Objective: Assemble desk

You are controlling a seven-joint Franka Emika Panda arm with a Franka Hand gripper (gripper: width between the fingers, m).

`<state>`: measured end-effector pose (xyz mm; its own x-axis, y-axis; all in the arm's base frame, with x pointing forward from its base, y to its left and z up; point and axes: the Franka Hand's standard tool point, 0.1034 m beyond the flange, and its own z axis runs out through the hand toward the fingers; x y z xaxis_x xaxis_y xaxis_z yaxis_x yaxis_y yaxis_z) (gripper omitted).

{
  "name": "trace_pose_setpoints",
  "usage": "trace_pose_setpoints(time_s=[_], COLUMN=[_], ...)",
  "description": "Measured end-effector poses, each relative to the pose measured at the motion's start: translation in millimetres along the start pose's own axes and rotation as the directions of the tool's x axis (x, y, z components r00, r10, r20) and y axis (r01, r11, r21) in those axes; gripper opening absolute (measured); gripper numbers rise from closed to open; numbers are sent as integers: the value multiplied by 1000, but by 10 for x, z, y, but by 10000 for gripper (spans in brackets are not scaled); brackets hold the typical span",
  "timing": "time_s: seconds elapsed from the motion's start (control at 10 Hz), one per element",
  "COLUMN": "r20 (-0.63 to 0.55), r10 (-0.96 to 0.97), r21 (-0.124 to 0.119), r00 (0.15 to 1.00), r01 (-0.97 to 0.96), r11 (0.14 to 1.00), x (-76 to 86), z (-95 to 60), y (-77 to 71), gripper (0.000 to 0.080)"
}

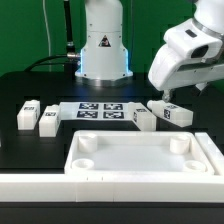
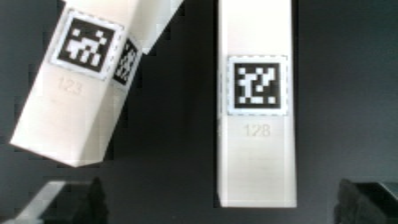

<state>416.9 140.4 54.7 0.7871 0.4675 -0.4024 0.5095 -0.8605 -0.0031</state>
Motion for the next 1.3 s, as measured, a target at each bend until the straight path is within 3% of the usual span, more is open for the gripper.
trace_pose_setpoints(time_s=[0.2,0.3,0.4,1.0,1.3], r20=[137,192,248,601,586], r10=[1,-9,-7,-38,-48], r21=[9,0,6,37,45], r00=[991,981,969,798,809], r01=[-2,9,5,20,27], r11=[1000,1000,1000,999,999], x=[-65,-9,-10,7,56], z=[127,141,139,220,337], y=[-1,21,36,-55,-71], gripper=[649,649,649,649,649])
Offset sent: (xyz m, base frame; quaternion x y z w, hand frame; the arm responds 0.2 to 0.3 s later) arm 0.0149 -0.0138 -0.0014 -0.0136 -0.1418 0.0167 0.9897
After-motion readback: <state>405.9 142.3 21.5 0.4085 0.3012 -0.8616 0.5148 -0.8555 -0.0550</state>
